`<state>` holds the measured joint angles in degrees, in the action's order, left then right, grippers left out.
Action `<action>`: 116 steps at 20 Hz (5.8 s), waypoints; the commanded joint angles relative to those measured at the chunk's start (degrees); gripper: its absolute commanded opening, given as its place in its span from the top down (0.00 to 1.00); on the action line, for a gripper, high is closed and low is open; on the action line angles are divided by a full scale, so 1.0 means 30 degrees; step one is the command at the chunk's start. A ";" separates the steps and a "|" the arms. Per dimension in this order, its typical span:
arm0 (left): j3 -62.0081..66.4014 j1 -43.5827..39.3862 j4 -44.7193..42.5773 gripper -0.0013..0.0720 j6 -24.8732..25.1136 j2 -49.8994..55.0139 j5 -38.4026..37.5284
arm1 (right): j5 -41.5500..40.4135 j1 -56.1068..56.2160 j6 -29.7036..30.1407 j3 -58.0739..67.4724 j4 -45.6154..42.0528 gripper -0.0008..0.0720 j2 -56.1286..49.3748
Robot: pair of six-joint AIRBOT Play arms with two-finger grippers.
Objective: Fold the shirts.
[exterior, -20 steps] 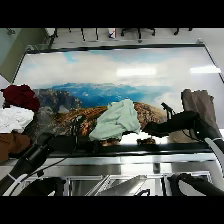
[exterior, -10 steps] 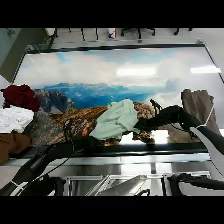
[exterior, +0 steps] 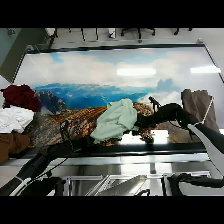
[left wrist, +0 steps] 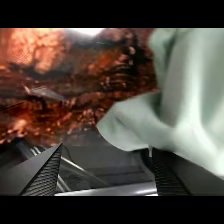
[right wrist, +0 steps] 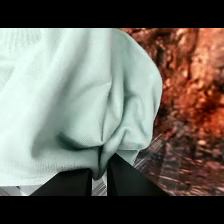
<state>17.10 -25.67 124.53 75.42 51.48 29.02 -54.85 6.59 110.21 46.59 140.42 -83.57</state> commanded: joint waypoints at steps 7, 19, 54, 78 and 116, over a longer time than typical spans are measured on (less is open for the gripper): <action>0.3730 -0.1559 -0.0160 0.97 0.0918 0.5646 0.0685 | -0.0255 -0.0007 0.0000 0.0036 -0.0015 0.96 0.0051; 1.6648 0.7504 -0.1137 0.97 0.2055 -0.8371 0.4211 | -0.6878 -0.6047 -0.1749 1.4149 0.0925 0.96 1.0513; 1.5846 0.7562 -0.3016 0.03 0.5348 0.6084 1.5380 | -0.6375 -0.8123 0.0401 0.0823 -0.2477 0.38 0.6754; 0.2076 -0.1151 0.0809 0.19 0.2069 0.2681 0.3490 | -0.3810 -0.3956 0.3854 -0.3279 0.1333 0.96 0.2565; 0.5639 -0.3497 -0.1778 0.97 -0.0510 0.5989 0.1260 | -1.0790 -0.9500 -0.0080 1.6269 0.0284 0.38 -0.5202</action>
<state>31.79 -40.01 124.57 72.12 70.28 29.17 -86.43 -21.87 110.21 95.68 144.94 -99.20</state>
